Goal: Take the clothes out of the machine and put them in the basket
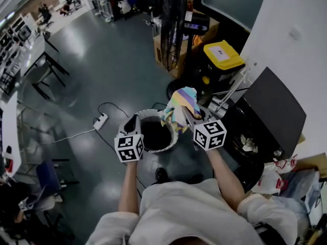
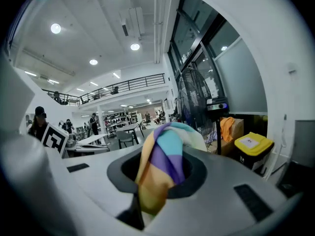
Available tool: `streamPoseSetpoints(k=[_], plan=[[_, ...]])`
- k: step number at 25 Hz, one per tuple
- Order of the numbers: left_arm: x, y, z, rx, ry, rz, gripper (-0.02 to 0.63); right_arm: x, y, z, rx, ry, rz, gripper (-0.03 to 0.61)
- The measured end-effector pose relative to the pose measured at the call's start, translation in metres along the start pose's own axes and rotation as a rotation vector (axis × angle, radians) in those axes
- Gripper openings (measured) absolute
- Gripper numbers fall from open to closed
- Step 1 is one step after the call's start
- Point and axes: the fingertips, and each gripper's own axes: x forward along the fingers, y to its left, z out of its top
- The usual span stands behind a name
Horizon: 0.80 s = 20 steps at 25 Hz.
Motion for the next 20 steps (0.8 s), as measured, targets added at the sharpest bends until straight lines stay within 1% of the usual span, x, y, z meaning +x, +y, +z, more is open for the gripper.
streamPoseSetpoints(k=[5, 10, 15, 20], plan=[[-0.005, 0.065, -0.015, -0.032, 0.02, 0.06, 0.018, 0.063, 0.04, -0.019, 0.01, 0.044, 0.06, 0.087], [0.0, 0.103, -0.044, -0.07, 0.065, 0.095, 0.018, 0.115, 0.06, -0.06, 0.016, 0.126, 0.105, 0.087], [0.022, 0.126, -0.075, -0.102, 0.112, 0.102, 0.018, 0.155, 0.065, -0.114, 0.018, 0.217, 0.122, 0.087], [0.052, 0.146, -0.118, -0.138, 0.165, 0.092, 0.018, 0.186, 0.056, -0.187, 0.033, 0.332, 0.102, 0.087]])
